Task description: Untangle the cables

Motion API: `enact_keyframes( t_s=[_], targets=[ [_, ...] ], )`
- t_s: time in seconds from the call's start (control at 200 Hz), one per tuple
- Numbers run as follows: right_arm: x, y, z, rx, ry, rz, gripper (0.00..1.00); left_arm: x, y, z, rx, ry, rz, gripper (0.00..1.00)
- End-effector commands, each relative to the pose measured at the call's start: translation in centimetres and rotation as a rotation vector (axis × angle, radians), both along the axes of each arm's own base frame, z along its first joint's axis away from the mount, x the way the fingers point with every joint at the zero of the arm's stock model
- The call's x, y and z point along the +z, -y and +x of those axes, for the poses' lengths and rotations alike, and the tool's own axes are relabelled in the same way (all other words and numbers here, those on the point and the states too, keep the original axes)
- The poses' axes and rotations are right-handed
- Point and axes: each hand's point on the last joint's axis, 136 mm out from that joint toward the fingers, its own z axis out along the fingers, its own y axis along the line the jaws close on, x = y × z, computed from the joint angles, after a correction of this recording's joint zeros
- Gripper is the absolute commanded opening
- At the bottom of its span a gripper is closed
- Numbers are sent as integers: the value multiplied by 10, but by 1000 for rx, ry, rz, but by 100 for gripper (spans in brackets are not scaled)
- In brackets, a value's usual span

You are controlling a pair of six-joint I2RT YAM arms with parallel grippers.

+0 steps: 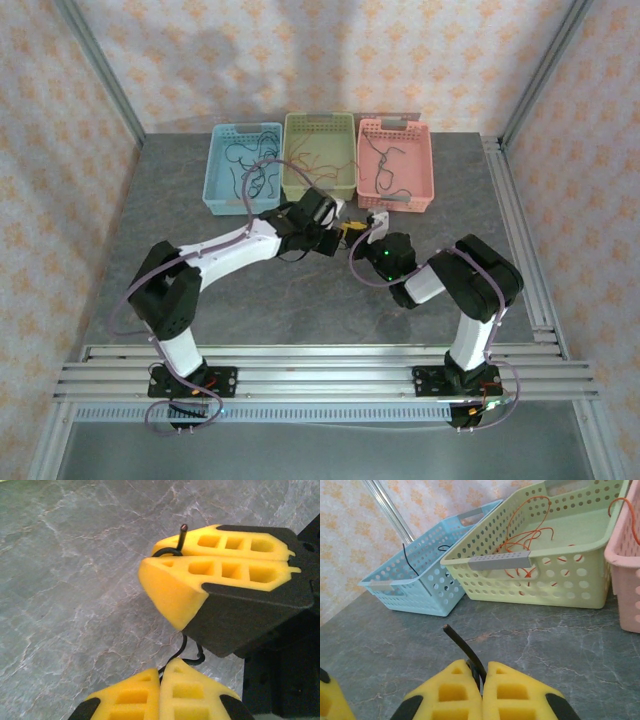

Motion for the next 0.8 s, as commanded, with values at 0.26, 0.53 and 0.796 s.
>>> enact_keyframes(
  t_s=[0.26, 0.53, 0.796],
  targets=[
    [25, 2, 6, -28, 84, 45, 0, 11, -99, 20, 378, 78, -82, 0],
    [23, 1, 7, -24, 78, 45, 0, 14, -18, -5, 43, 63, -19, 35],
    [24, 1, 7, -24, 78, 45, 0, 13, 9, -3, -33, 28, -63, 50]
  ],
)
